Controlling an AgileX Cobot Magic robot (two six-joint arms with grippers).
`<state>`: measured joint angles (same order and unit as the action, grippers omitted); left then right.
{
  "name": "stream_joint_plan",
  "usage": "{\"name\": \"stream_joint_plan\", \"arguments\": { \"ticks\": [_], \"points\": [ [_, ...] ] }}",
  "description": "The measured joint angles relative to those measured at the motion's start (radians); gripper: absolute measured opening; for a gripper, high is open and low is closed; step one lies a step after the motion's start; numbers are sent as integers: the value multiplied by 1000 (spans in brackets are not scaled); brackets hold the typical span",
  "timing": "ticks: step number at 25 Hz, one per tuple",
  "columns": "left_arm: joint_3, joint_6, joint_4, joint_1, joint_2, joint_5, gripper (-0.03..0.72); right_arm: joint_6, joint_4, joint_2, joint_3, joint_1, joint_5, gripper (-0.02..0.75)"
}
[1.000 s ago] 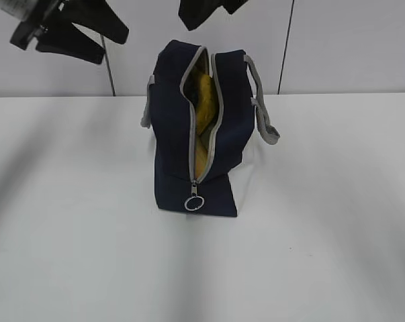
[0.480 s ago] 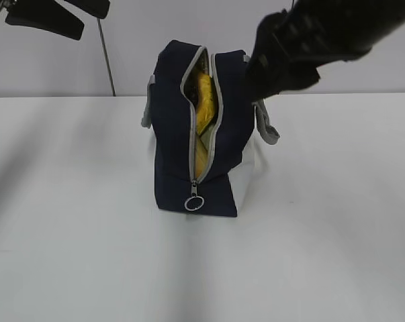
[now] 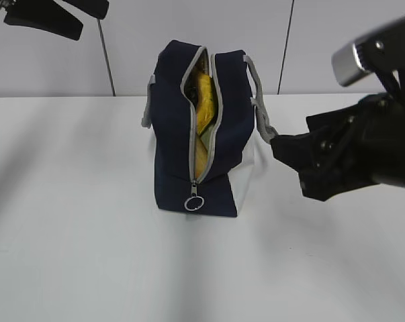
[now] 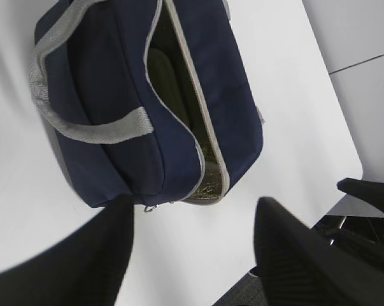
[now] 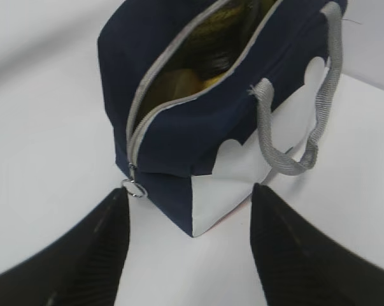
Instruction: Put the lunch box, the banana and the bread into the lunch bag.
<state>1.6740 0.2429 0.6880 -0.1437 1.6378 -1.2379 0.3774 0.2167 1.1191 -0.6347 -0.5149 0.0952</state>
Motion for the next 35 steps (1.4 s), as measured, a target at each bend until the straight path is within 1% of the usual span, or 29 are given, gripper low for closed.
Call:
{"name": "stream_joint_plan", "arguments": {
  "ticks": [4, 7, 11, 15, 18, 23, 26, 31, 35],
  "points": [
    [0, 0, -7, 0, 0, 0, 420, -9, 21, -2, 163, 0, -277, 442],
    [0, 0, -8, 0, 0, 0, 414, -19, 22, 4, 240, 0, -421, 442],
    [0, 0, -15, 0, 0, 0, 414, -21, -1, 47, 261, 0, -489, 442],
    [0, 0, -40, 0, 0, 0, 407, -23, -55, 120, 261, 0, -574, 442],
    [0, 0, -63, 0, 2, 0, 403, -73, -132, 192, 261, 0, -635, 442],
    [0, 0, -98, 0, 3, -2, 398, -231, -366, 341, 261, 0, -758, 442],
    [0, 0, -101, 0, 3, -2, 396, -294, -465, 444, 261, 0, -875, 442],
    [0, 0, -101, 0, 3, -2, 392, -325, -517, 598, 255, 0, -1014, 442],
    [0, 0, -101, 0, 3, -2, 392, -331, -542, 681, 217, 0, -1041, 442]
  ]
}}
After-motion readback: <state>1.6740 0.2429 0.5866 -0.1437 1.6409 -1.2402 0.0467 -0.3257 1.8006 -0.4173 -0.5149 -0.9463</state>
